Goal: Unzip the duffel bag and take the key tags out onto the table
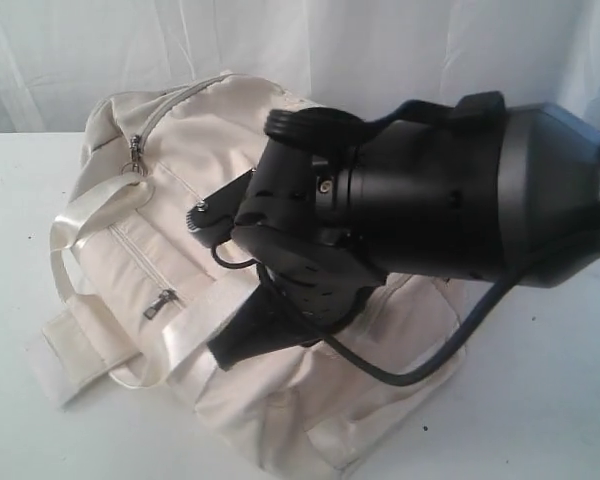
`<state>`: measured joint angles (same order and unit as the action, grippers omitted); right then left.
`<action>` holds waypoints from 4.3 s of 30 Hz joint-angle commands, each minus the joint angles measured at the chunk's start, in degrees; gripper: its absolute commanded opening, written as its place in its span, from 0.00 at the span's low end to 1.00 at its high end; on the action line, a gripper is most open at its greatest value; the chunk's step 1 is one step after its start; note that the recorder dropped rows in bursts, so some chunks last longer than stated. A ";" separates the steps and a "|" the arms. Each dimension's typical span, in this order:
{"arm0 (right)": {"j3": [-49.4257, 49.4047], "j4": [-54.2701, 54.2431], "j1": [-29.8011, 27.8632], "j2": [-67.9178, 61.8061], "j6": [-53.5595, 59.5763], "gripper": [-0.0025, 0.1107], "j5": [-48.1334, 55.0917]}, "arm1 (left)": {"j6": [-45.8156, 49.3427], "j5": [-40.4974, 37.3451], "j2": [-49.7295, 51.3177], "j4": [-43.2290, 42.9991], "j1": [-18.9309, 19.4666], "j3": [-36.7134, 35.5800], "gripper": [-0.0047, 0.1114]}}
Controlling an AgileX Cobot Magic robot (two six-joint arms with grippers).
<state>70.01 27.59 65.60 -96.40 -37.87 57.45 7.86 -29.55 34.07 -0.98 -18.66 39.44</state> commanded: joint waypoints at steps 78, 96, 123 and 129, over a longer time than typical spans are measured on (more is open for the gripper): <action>-20.26 0.66 -4.97 34.61 5.64 0.65 -30.30 | 56.03 -9.24 54.75 65.05 18.00 9.70 0.04; 2.03 11.72 -4.97 -4.07 6.53 0.64 -47.76 | 47.44 -11.62 42.05 53.22 18.00 9.70 0.04; 4.20 10.36 -6.51 -12.32 5.55 0.30 -48.22 | 44.83 -12.01 42.05 52.84 18.00 9.70 0.04; 5.80 10.48 -6.98 -10.77 4.62 0.11 -47.91 | 44.60 -12.36 42.05 52.60 18.00 9.70 0.04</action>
<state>74.64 37.85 59.29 -108.31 -32.73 8.78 53.00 -40.10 77.56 49.72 -0.69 49.04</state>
